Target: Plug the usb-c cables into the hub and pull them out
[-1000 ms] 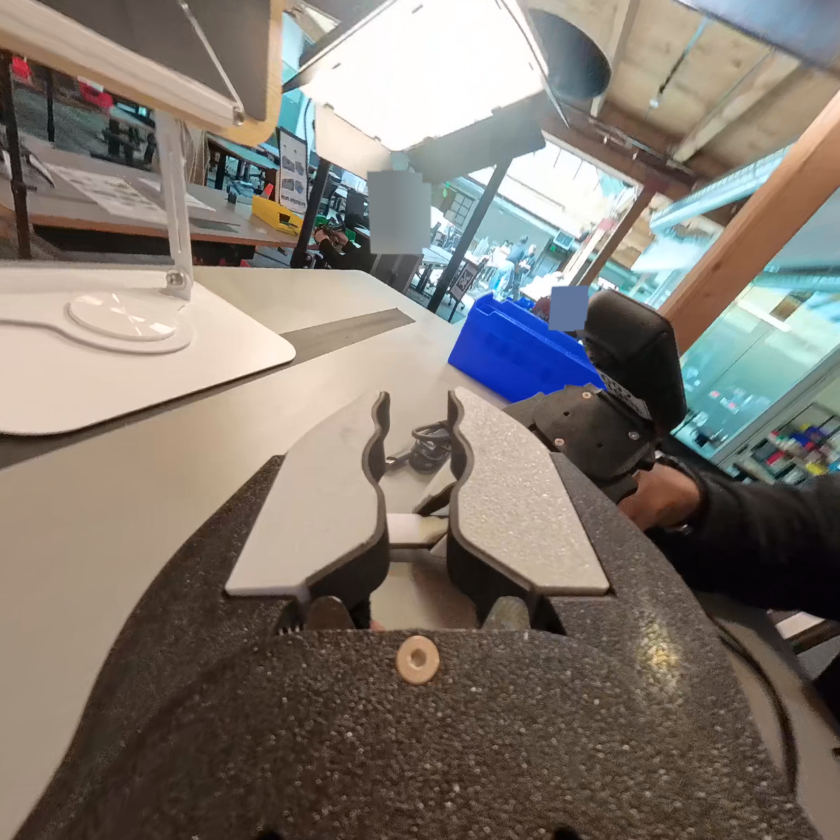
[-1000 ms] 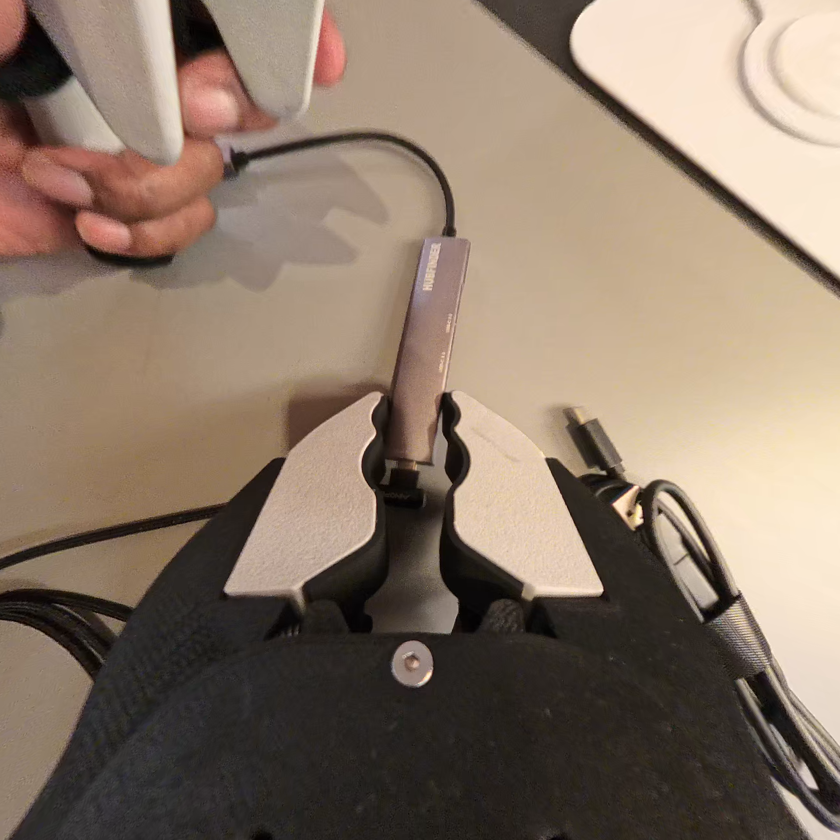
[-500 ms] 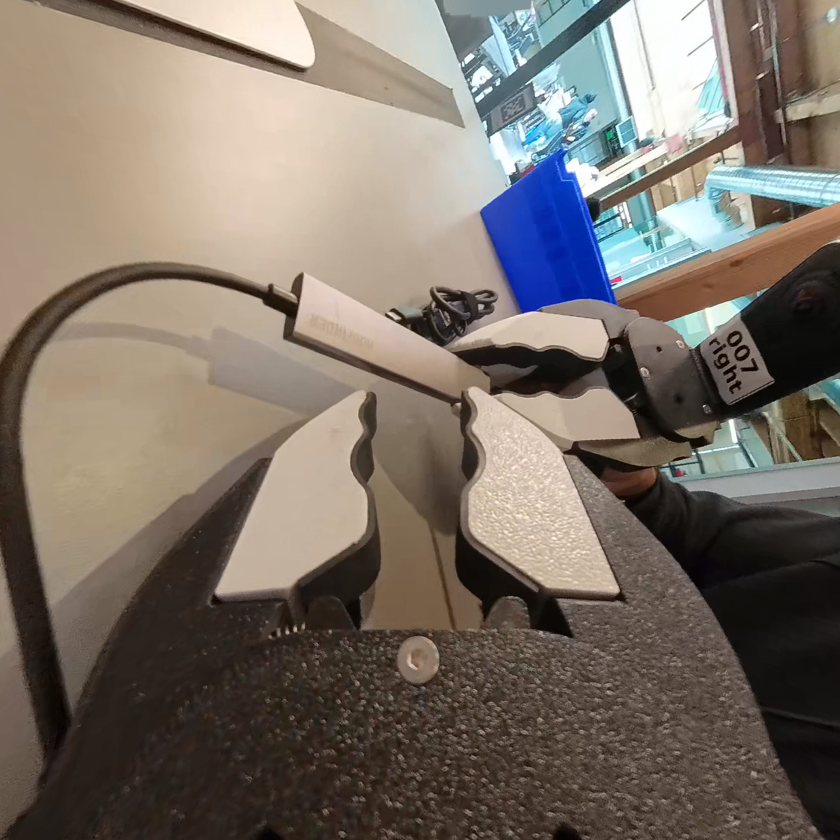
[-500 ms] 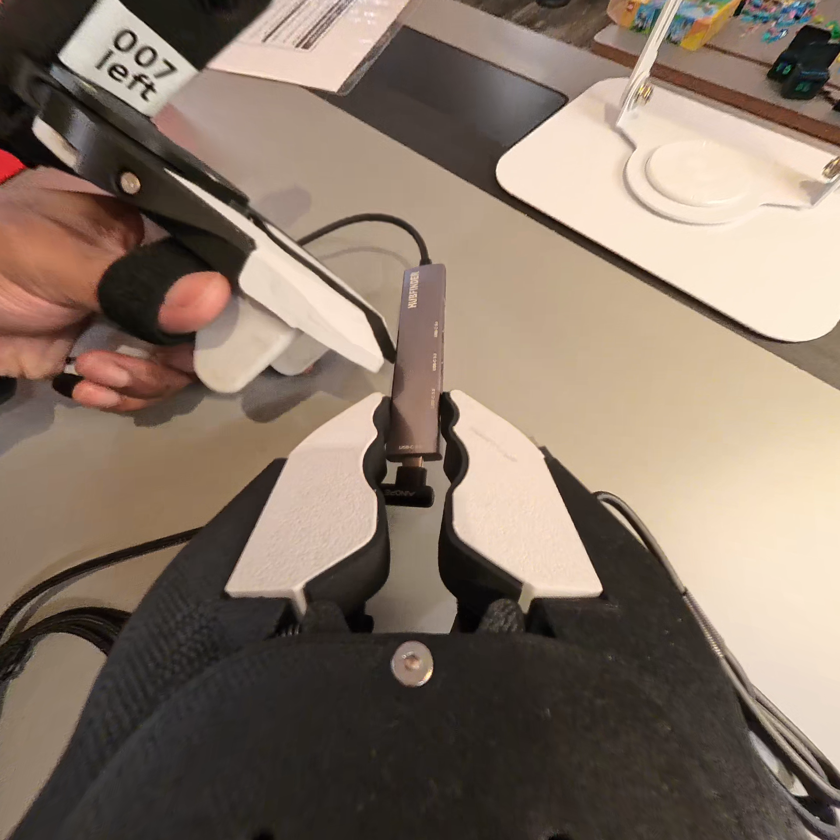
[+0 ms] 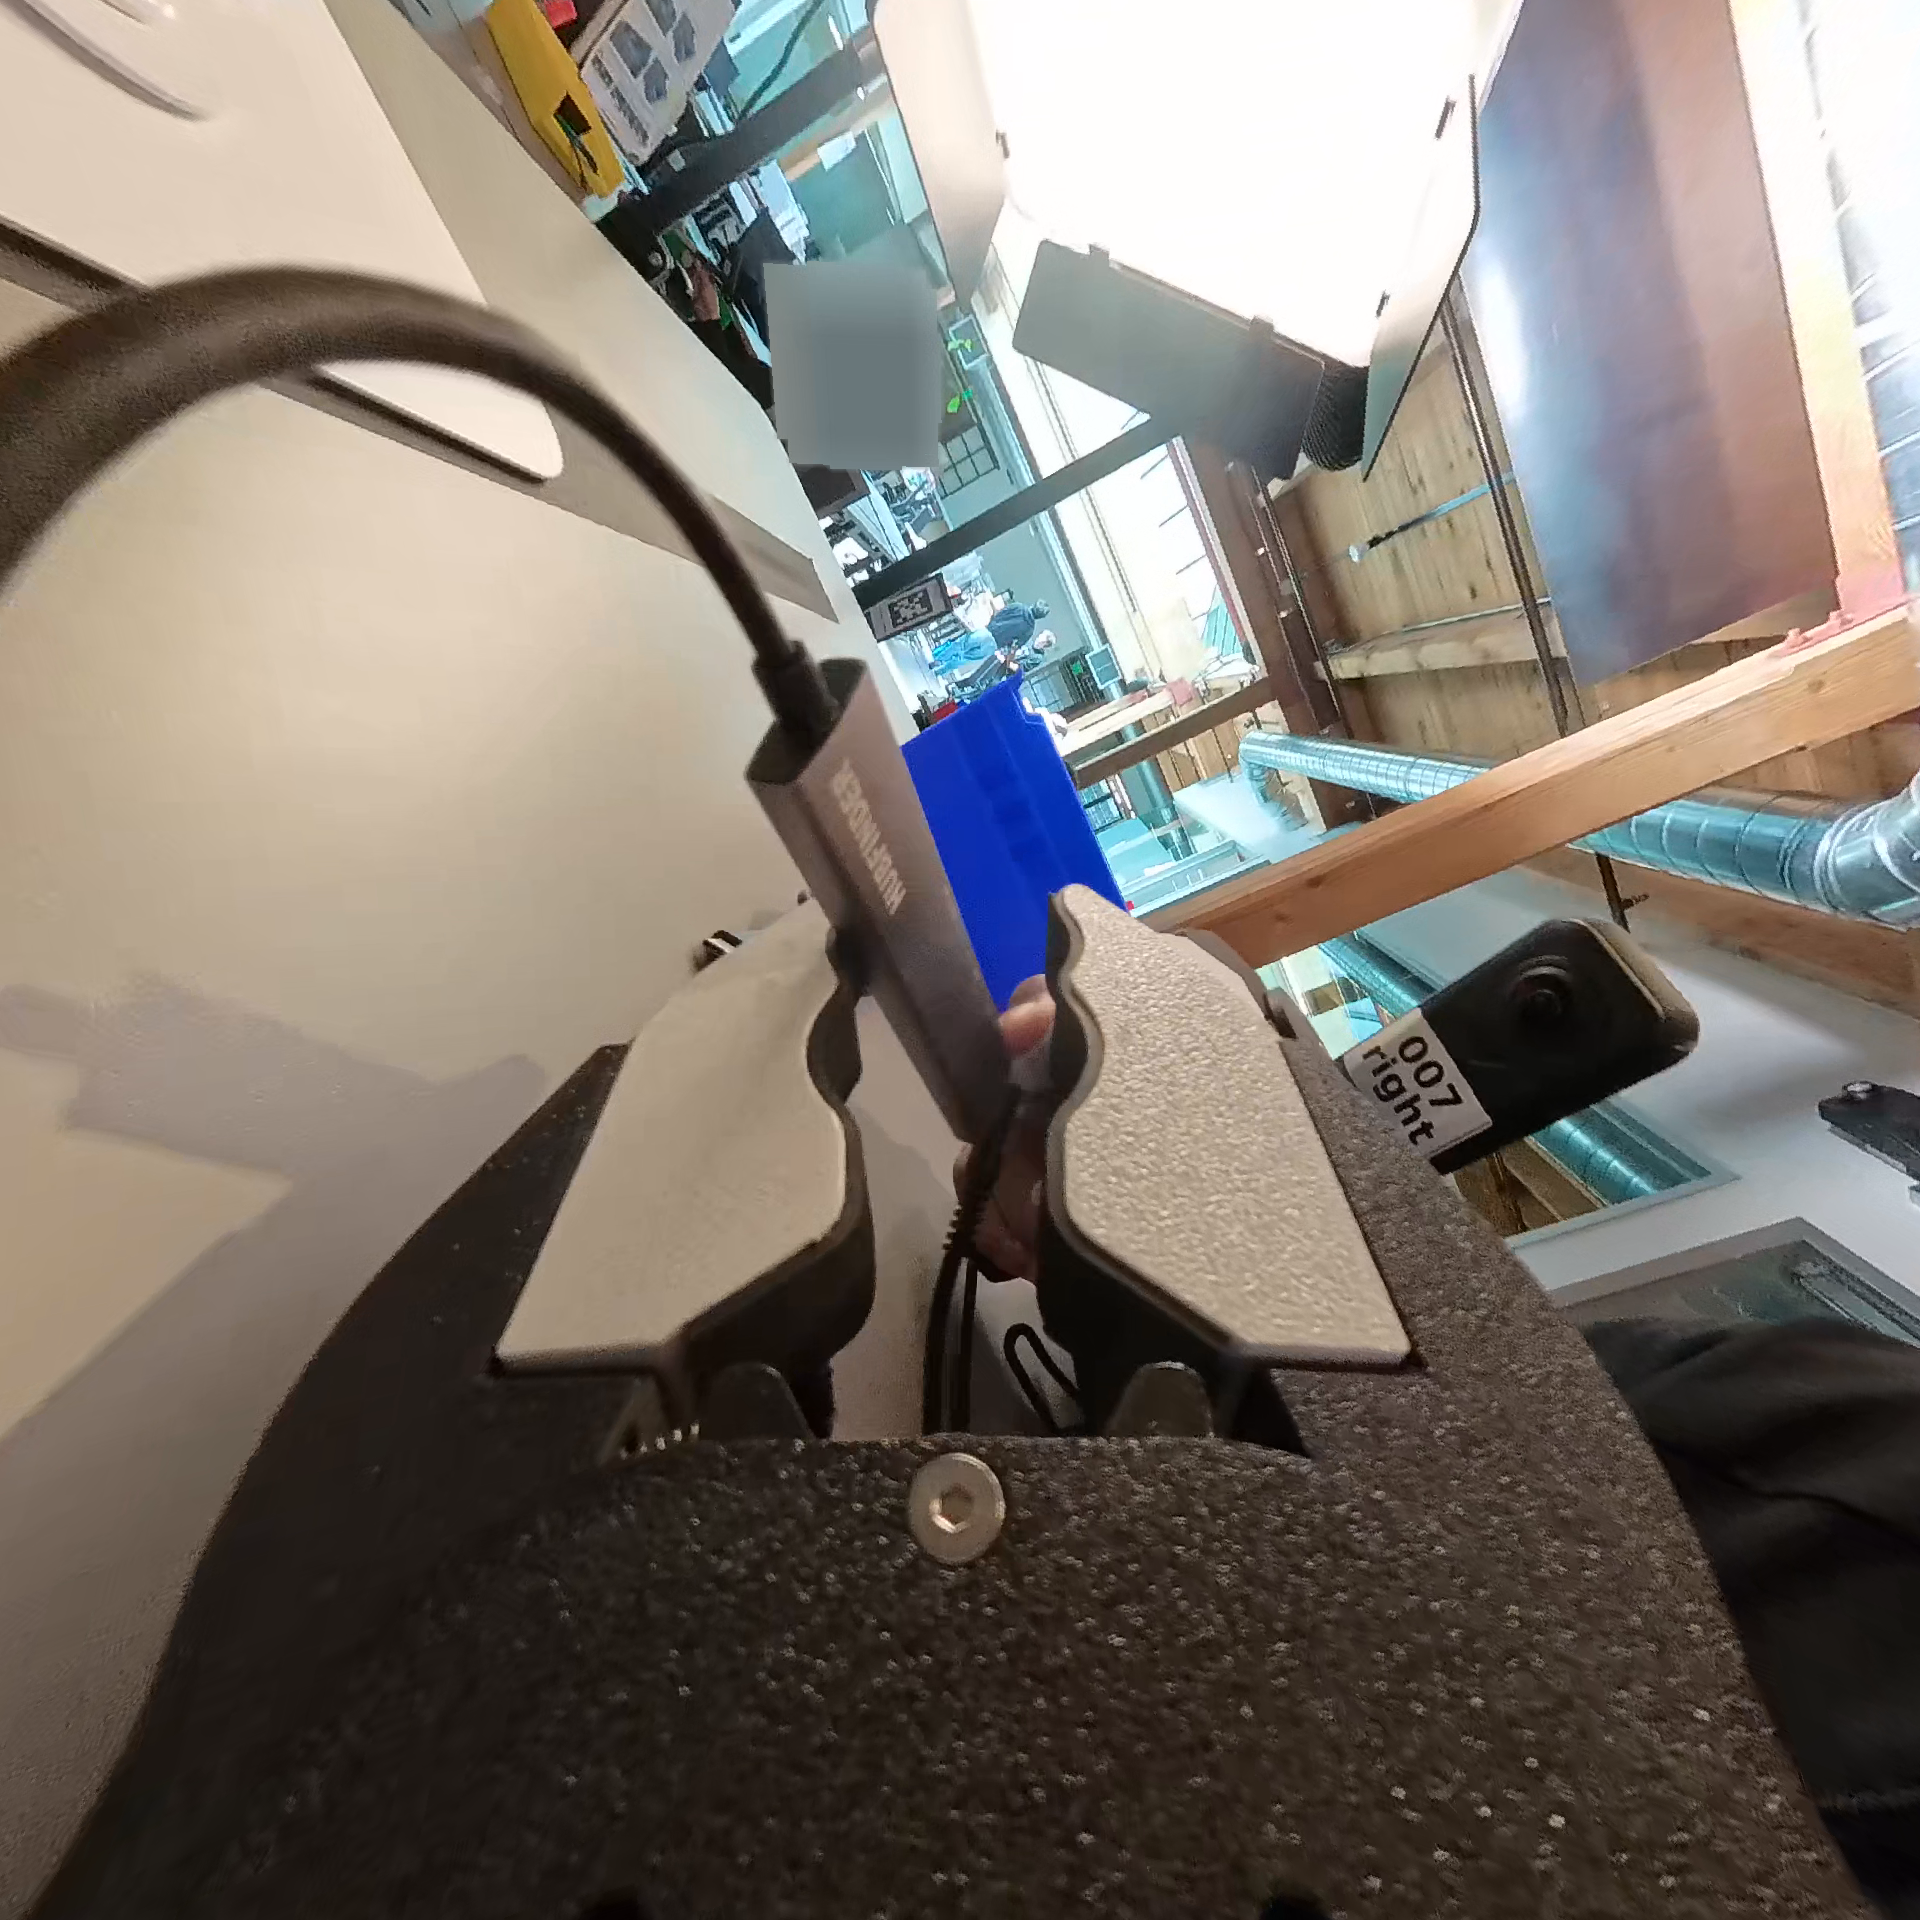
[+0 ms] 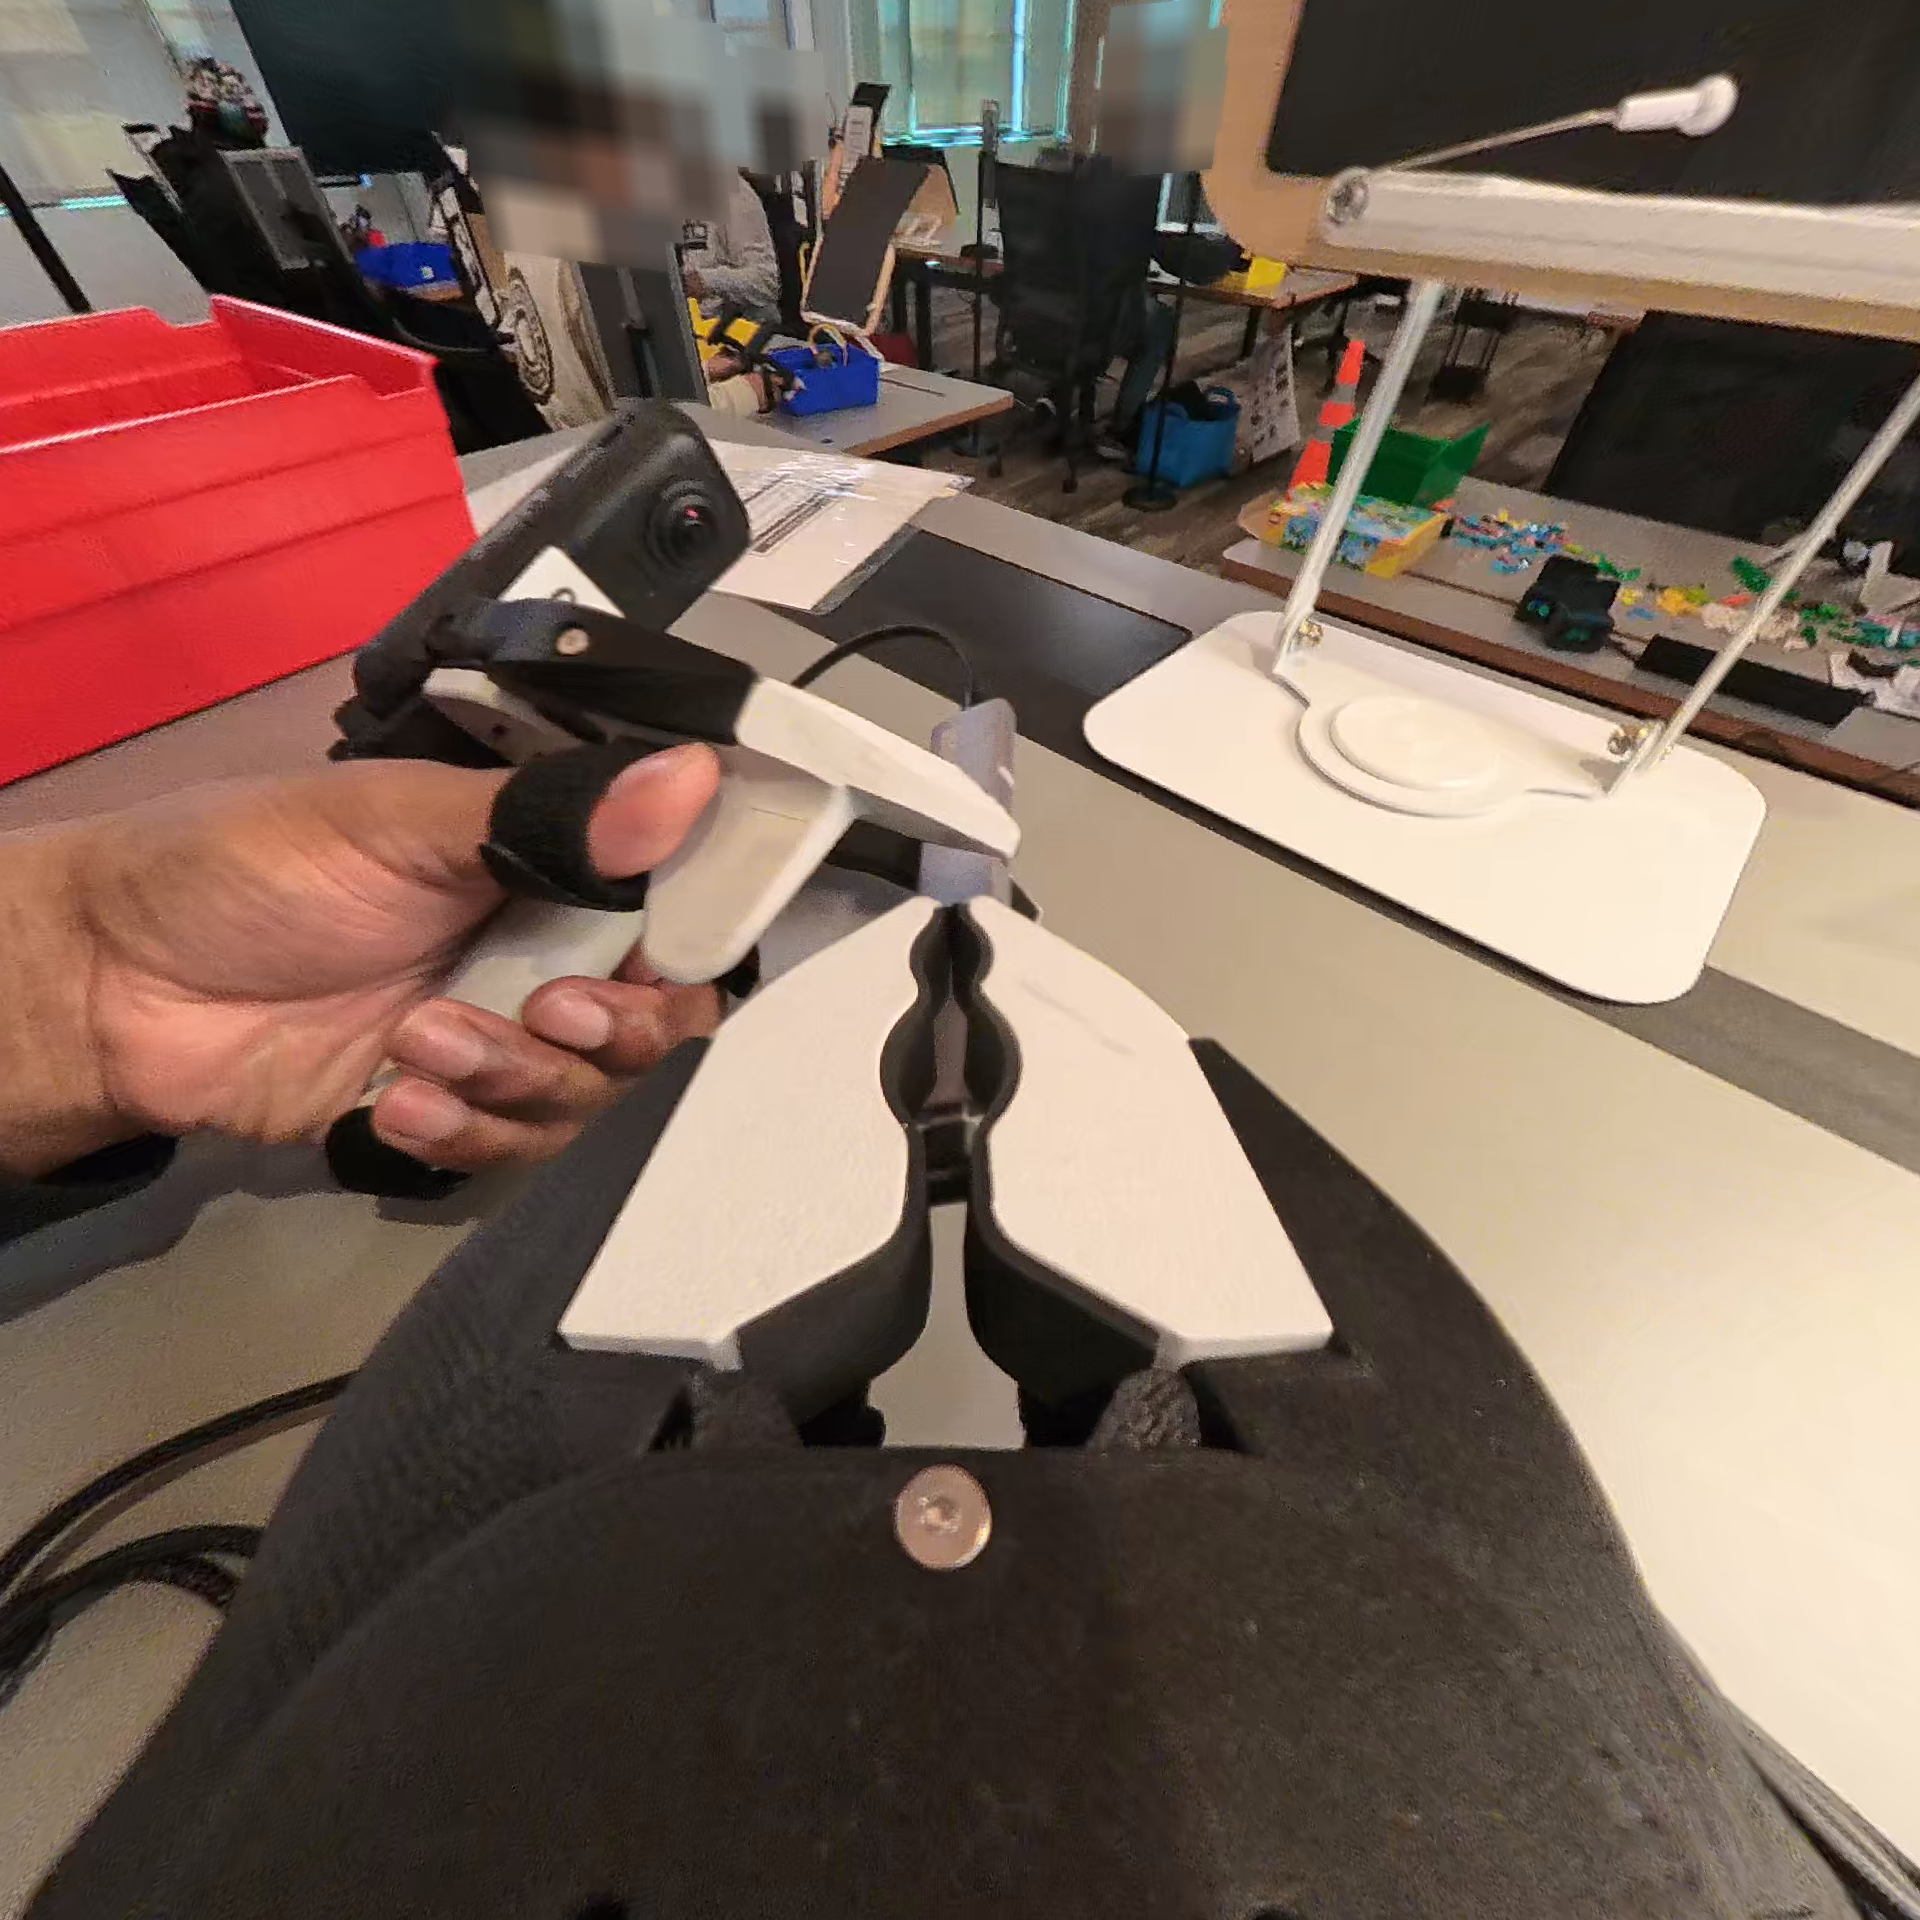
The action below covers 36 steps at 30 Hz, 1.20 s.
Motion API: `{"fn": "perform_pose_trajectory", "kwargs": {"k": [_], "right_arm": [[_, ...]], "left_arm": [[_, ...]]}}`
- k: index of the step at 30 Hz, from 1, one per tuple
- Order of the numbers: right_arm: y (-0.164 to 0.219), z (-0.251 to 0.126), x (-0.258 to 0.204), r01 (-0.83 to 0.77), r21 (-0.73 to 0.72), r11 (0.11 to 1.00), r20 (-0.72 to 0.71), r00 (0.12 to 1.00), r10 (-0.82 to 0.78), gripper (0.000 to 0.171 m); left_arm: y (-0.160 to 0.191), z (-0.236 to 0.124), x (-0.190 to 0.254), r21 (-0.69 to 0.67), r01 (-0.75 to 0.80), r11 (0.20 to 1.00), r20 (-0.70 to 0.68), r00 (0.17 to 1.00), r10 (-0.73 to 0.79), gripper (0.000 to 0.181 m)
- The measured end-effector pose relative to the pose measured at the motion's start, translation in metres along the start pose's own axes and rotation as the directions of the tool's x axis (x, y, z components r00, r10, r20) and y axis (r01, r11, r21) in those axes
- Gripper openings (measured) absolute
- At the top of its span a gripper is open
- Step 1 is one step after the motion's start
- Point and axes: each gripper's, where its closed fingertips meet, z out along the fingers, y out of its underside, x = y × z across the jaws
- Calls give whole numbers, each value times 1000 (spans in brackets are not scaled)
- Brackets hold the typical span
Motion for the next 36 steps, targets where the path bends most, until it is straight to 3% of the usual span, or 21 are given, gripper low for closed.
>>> {"fn": "perform_pose_trajectory", "kwargs": {"k": [7, 10, 13, 16, 20, 26, 36], "right_arm": [[0, 0, -4, 81, 0, 997, -27, 996, -81, 2], [-2, -2, 1, 79, -9, 997, -24, 997, -79, 20], [3, -1, 0, 16, -68, 998, 72, 997, -11, 29], [10, -4, -12, -83, -148, 986, 236, 965, 117, 18], [13, -8, -16, -238, -210, 948, 332, 895, 298, 14], [-6, -14, -17, -398, -104, 911, 411, 817, 404, 9], [-19, -19, -15, -556, -47, 830, 516, 698, 497, 9]], "left_arm": [[-3, -1, 12, 31, -63, 998, -55, 996, 65, 13], [2, -1, 20, -6, -118, 993, -98, 988, 117, 12], [11, -1, 25, -61, -182, 981, -120, 977, 174, 11], [17, -1, 28, -101, -241, 965, -132, 965, 227, 11], [24, -2, 30, -134, -328, 935, -133, 941, 311, 11], [26, -7, 42, -108, -409, 906, -203, 901, 383, 30], [19, -7, 53, -5, -414, 910, -230, 886, 402, 18]]}}
